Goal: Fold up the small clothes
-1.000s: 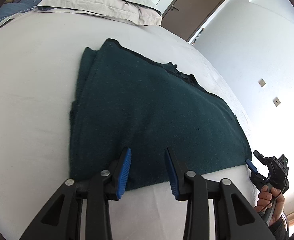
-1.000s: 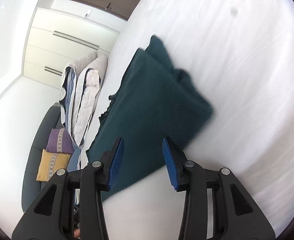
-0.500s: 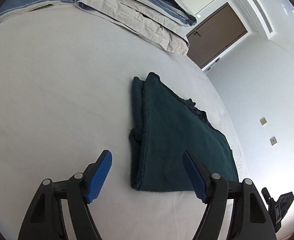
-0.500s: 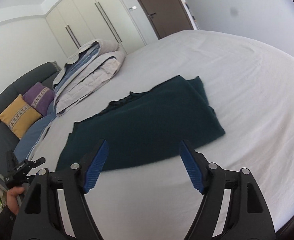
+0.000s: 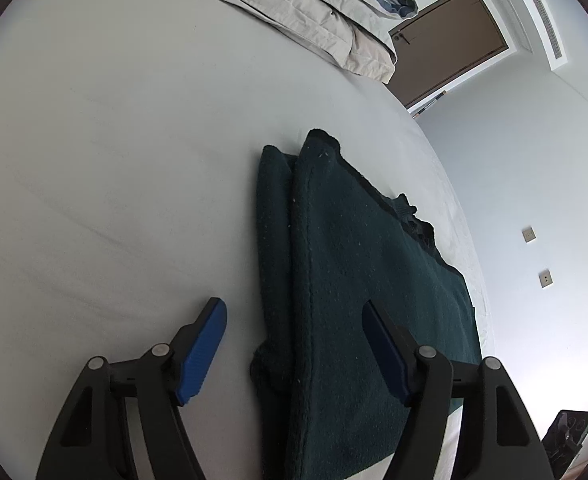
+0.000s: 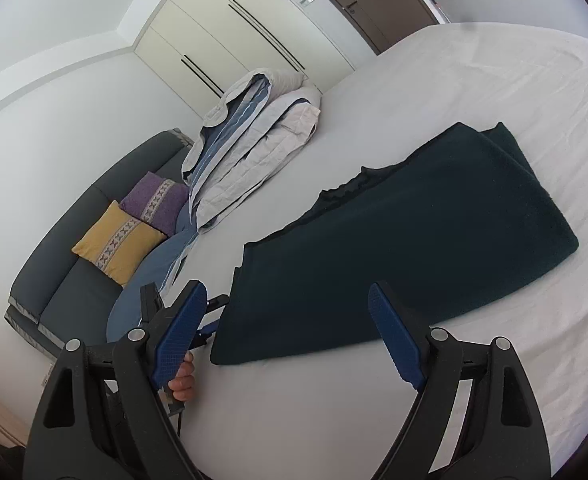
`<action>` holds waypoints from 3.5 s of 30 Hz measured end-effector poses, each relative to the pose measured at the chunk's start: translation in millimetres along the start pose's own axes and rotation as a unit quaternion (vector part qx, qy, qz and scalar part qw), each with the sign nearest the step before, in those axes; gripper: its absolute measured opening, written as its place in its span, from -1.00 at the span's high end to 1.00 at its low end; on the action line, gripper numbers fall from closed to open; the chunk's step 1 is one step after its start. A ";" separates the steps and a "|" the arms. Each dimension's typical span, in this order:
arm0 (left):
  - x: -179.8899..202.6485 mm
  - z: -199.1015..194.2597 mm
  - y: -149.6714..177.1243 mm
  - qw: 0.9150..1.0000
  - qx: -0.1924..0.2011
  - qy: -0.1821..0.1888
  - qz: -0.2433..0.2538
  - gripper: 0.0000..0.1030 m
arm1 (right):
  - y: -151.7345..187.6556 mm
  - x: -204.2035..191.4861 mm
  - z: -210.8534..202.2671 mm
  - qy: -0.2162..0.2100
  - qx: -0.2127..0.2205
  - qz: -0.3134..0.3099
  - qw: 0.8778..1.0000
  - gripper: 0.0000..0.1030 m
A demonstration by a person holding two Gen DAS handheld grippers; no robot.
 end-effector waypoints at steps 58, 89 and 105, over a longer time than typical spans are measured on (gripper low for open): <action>79.3 -22.1 22.3 0.994 -0.030 0.019 0.106 0.68 | -37.9 44.9 257.1 -0.117 -0.191 0.124 0.967 -0.52; 216.1 66.1 150.8 0.972 -0.100 0.093 0.190 -0.35 | -80.1 166.4 207.3 -0.071 -0.224 0.186 0.954 -0.55; 181.3 60.8 178.4 0.971 -0.094 0.082 0.205 -0.23 | -57.6 143.7 232.9 -0.042 -0.316 0.129 0.939 0.54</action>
Point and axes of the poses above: each gripper's, at about its wrist camera, not at the fingertips, and z roughly the way its jaws point, x to its right, y to its underside, the point moved 9 cm from there along z, roughly the way its jaws point, and after that the axes turned 7 degrees about -z, right-handed, at the moved point
